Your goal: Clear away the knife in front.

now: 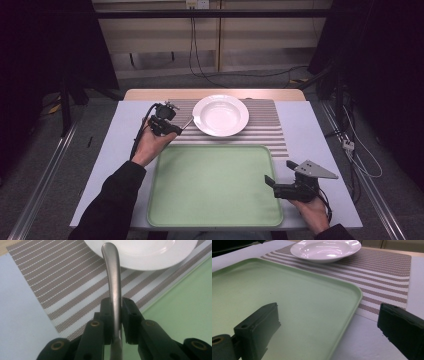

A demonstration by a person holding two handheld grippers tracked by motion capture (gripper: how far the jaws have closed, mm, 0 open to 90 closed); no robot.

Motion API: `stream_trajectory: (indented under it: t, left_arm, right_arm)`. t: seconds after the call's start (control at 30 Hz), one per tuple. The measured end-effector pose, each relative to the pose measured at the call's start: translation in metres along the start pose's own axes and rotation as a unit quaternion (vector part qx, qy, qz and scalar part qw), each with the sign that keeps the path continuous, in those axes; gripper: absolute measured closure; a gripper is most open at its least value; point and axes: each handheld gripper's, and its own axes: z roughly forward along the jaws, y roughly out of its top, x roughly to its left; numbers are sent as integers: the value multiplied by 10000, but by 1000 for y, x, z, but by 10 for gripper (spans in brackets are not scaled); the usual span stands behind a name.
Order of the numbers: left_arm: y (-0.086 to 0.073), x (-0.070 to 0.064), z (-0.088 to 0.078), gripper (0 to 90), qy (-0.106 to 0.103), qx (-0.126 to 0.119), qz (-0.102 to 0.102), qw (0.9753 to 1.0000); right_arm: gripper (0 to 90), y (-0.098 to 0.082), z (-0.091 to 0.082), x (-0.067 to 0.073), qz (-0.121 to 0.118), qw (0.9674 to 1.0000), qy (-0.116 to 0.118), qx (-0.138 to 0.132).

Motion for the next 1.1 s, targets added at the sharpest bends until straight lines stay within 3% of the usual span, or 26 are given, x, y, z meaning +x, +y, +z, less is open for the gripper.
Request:
stream_trajectory:
  t: [0.07,0.2,0.33,0.37,0.43,0.53,1.1]
  left_arm:
    - [-3,-4,-1,800,57,14,41,10000]
    - [-6,-9,-3,799,-26,8,15,10000]
    - [-10,-19,-6,800,-23,52,127,9999]
    - [-13,-26,-7,800,107,32,174,9998]
    - [-16,-29,-8,799,20,32,188,9998]
    - [-20,-35,-9,800,49,45,212,9998]
    - [-47,-57,-14,799,-179,85,1,9998]
  right_arm:
    - [37,0,0,0,-13,10000,-1,0]
    - [37,0,0,0,-27,10000,2,21]
    - [37,0,0,0,-33,10000,12,16]
    - [37,0,1,0,-32,10000,15,17]
    - [37,0,1,0,-30,10000,21,26]
    - [36,0,1,1,-34,10000,22,22]
    - [37,1,1,1,-41,10000,29,18]
